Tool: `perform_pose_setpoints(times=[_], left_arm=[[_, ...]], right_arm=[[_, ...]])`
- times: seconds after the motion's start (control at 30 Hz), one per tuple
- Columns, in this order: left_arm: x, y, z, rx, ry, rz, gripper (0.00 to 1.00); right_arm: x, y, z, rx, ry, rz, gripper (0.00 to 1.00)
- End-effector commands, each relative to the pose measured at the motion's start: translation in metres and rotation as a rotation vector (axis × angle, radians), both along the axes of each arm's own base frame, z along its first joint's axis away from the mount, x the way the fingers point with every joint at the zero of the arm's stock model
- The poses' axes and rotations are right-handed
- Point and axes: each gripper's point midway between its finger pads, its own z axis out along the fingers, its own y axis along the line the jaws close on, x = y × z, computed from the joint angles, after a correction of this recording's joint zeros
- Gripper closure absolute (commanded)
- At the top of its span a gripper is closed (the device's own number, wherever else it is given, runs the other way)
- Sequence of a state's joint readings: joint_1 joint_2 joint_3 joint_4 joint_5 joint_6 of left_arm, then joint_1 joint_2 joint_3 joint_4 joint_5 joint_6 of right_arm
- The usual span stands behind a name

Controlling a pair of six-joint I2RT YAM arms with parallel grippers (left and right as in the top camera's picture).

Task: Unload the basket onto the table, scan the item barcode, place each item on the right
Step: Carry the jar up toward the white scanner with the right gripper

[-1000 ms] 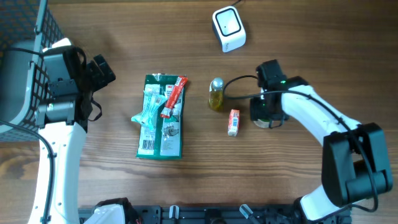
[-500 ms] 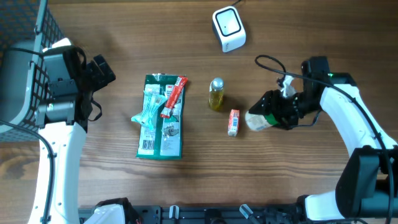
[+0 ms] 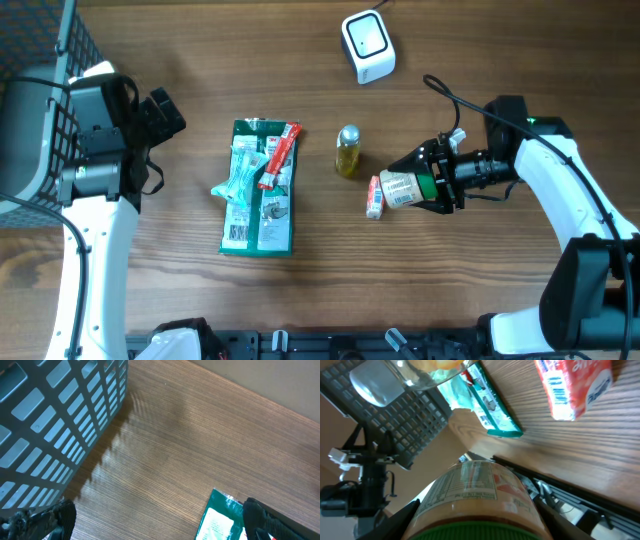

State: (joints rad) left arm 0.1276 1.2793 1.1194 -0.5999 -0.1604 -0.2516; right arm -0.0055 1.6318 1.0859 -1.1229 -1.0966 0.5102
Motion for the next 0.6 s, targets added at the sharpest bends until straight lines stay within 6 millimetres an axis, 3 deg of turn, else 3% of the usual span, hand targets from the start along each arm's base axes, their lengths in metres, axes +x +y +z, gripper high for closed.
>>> perform_pose_setpoints(times=[0.0, 0.4, 0.5, 0.57], left_arm=[[0.001, 0.004, 0.003, 0.015, -0.003, 0.005, 0.00], [0.001, 0.004, 0.003, 0.015, -0.003, 0.005, 0.00], [0.001, 0.004, 0.003, 0.015, -0.004, 0.005, 0.00], [0.001, 0.004, 0.003, 0.015, -0.003, 0.005, 0.00]], right_arm=[[0.001, 0.008, 0.027, 0.111, 0.010, -0.019, 0.49], [0.000, 0.005, 0.020, 0.066, 0.017, -0.016, 0.49], [0.002, -0.006, -0.001, -0.065, -0.012, -0.005, 0.61], [0.003, -0.021, -0.022, -0.218, -0.025, 0.004, 0.64]])
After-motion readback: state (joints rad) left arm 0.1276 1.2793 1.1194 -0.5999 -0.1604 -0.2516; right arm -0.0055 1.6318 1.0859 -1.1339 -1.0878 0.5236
